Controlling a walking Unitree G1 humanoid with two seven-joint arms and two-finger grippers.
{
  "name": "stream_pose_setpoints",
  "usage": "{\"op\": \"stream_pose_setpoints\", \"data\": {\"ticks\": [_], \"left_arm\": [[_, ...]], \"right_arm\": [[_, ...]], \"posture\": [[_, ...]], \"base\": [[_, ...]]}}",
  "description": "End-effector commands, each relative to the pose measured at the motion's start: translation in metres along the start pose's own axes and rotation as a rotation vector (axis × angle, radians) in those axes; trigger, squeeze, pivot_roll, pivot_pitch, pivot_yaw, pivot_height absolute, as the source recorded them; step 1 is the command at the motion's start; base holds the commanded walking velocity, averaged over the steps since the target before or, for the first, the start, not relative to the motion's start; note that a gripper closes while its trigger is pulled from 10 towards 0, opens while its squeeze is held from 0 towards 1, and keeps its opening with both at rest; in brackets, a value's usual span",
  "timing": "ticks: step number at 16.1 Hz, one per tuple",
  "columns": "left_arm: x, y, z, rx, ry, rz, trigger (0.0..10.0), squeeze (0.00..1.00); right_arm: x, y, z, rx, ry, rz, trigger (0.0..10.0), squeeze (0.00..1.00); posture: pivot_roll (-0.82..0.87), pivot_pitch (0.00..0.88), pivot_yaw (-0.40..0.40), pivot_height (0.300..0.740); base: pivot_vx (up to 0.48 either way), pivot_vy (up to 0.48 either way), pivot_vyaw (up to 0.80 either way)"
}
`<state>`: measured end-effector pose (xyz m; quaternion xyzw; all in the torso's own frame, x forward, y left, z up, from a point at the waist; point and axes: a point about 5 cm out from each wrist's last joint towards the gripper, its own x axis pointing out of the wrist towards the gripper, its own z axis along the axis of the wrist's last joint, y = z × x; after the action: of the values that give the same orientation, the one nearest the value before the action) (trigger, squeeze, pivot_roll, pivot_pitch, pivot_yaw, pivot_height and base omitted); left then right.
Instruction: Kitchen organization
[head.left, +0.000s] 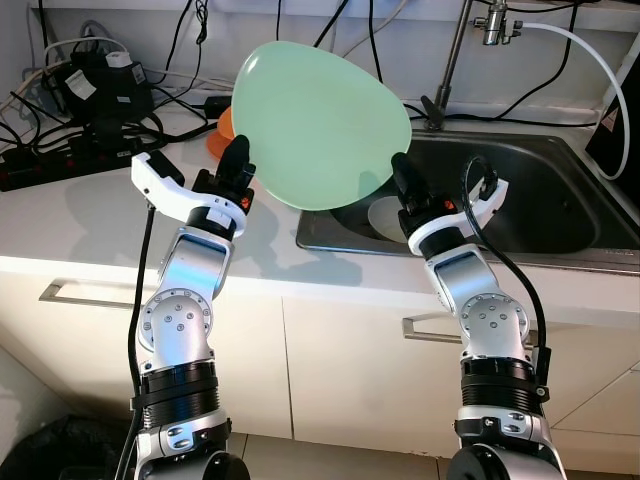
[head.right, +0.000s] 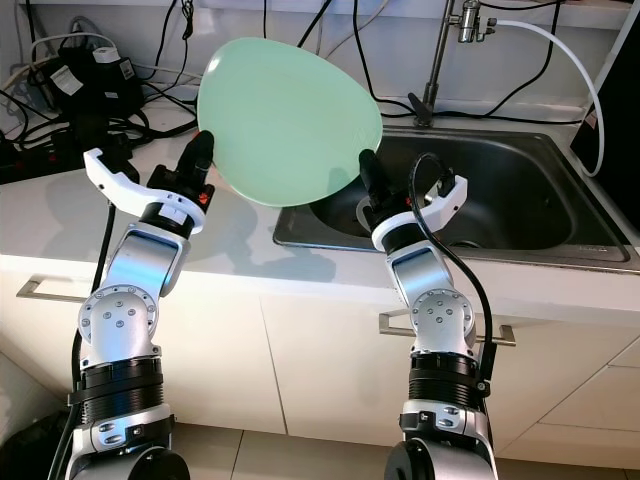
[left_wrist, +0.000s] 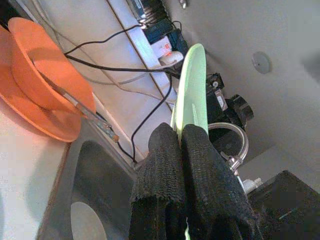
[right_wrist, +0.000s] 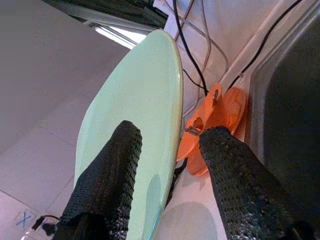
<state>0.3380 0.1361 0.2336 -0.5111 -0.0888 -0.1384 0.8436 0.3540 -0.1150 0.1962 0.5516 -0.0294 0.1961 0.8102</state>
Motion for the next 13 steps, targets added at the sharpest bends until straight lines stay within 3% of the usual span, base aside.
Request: {"op": "stream_pose_setpoints", "data": {"ticks": [1,13], "left_arm": [[0.0040,-0.0172,-0.0003,-0.010,0.002,-0.079,10.0,0.00],[0.0022,-0.0208,-0.0079,-0.010,0.059,-0.121,10.0,0.00]], "right_arm": [[0.0003,0.0008,-0.0046,0.011,0.008,0.004,10.0,0.00],[0.0010,0.0013,-0.0046,0.012,0.006,0.007,10.0,0.00]], "posture": [[0.02,0.000,0.010,0.740],[0.02,0.000,0.010,0.740]], "base": [[0.000,0.000,0.00],[0.000,0.000,0.00]]}}
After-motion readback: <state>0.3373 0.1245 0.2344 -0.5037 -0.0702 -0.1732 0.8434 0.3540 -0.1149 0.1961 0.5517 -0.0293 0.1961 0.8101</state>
